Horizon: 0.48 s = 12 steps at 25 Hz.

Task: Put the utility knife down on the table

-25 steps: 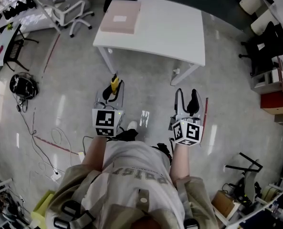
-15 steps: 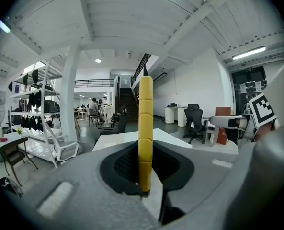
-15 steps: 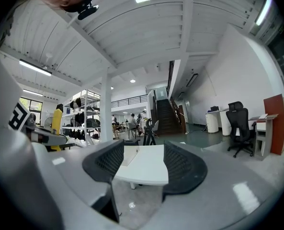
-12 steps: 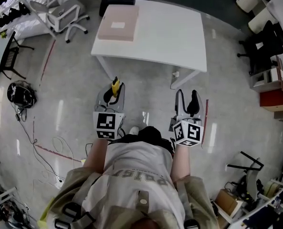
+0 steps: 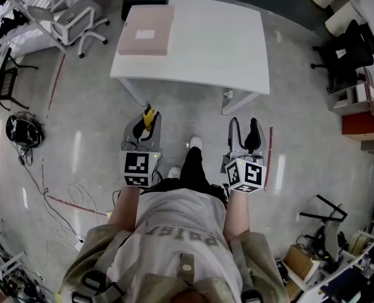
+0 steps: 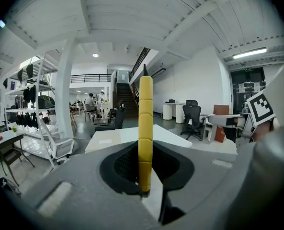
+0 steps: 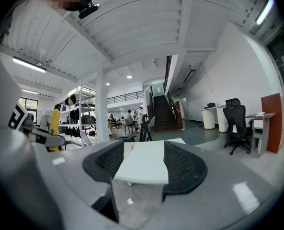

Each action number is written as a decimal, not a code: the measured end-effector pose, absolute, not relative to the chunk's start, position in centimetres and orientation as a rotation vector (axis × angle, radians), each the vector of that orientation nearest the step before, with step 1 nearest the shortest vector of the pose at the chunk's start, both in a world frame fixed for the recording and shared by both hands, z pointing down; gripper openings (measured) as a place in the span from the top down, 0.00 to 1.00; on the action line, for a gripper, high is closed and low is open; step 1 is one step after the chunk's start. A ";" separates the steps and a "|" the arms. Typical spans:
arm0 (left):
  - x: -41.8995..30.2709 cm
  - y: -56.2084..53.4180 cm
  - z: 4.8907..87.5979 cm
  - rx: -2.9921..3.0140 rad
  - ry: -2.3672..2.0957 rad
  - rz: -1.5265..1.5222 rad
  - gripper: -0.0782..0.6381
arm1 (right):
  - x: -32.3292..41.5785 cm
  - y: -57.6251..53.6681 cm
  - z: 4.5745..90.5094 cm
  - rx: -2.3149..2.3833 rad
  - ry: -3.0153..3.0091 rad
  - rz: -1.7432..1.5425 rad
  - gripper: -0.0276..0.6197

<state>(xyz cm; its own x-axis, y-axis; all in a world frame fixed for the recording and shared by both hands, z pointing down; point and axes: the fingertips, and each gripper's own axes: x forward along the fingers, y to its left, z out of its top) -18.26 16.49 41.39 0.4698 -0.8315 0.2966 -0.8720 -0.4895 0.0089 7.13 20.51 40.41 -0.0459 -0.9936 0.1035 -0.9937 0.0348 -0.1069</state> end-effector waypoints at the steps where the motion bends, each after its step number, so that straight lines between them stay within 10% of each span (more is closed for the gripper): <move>1: -18.0 16.1 41.5 2.551 -1.495 0.383 0.81 | 7.4 20.0 40.5 2.168 -2.262 0.237 0.58; 12: -13.7 8.4 41.8 2.523 -1.543 0.405 0.81 | 12.2 11.7 41.6 2.124 -2.306 0.286 0.58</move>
